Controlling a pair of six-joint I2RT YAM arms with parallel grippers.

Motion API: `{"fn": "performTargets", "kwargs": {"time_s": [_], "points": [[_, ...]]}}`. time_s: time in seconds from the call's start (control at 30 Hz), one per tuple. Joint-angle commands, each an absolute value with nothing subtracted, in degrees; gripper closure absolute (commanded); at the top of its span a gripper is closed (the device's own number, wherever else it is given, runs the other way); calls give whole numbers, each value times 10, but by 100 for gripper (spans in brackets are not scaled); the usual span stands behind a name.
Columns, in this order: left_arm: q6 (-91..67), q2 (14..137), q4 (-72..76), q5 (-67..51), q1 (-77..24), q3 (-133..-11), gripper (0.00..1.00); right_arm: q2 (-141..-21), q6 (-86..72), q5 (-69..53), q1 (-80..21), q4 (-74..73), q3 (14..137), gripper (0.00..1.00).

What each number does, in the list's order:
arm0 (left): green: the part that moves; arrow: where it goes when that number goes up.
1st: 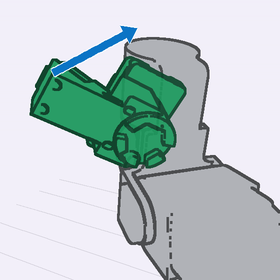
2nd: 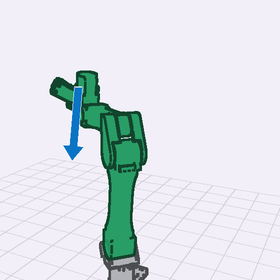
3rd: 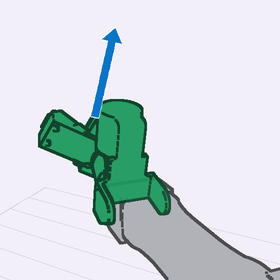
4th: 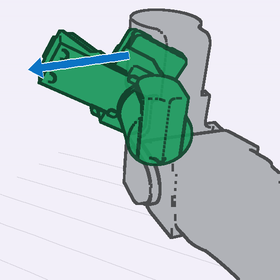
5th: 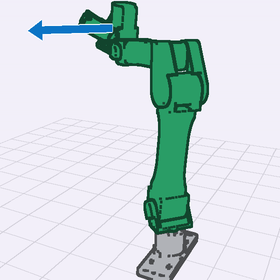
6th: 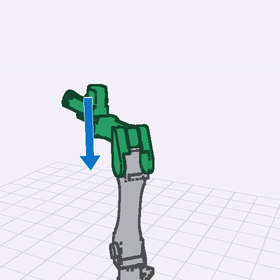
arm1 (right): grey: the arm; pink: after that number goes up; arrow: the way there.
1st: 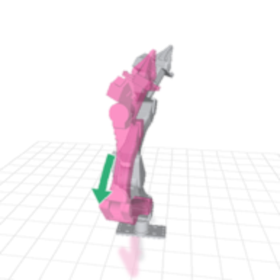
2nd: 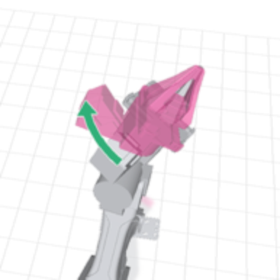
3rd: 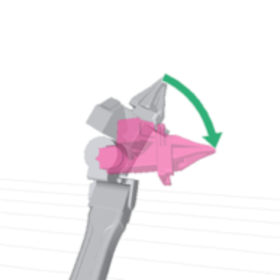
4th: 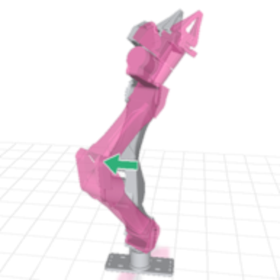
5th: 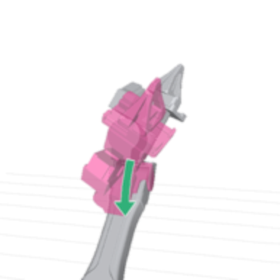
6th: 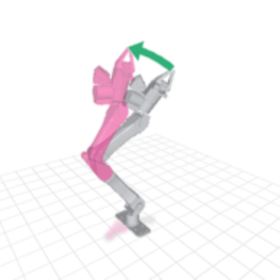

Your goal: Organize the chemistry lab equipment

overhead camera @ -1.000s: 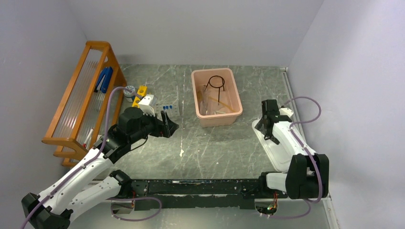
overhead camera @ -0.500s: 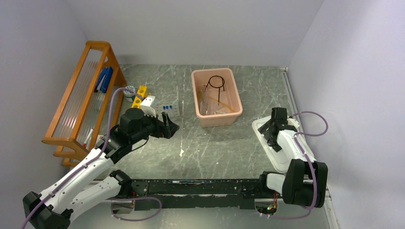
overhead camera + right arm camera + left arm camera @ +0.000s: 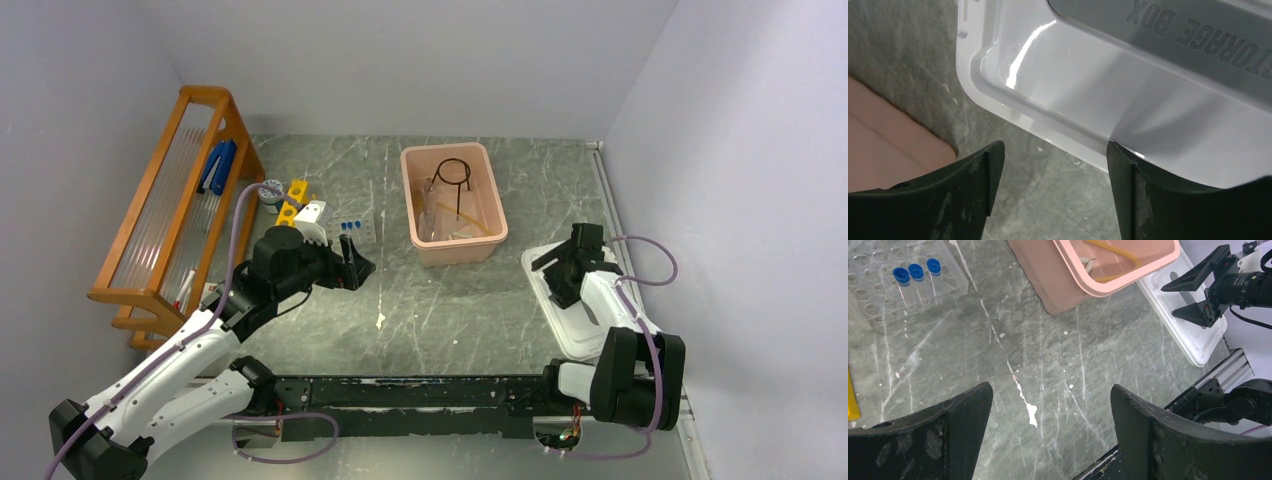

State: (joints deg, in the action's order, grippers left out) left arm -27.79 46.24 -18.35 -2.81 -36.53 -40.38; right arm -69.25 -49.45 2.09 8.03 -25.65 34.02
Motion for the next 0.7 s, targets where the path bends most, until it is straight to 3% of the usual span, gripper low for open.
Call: {"fn": "performTargets", "kwargs": {"time_s": [0.0, 0.2, 0.53, 0.67], "points": [[-268, 464, -174, -18, -365, -403, 9, -713, -511, -52, 79, -257, 339, 25], [-266, 465, -176, -15, -365, -404, 9, -744, -446, -34, 55, -250, 373, 35], [-264, 466, -178, -12, -365, -405, 9, -813, -348, 113, -43, -274, 430, 40], [-263, 464, -180, -8, -365, -405, 9, -836, -336, 126, -44, -261, 435, 58]]}}
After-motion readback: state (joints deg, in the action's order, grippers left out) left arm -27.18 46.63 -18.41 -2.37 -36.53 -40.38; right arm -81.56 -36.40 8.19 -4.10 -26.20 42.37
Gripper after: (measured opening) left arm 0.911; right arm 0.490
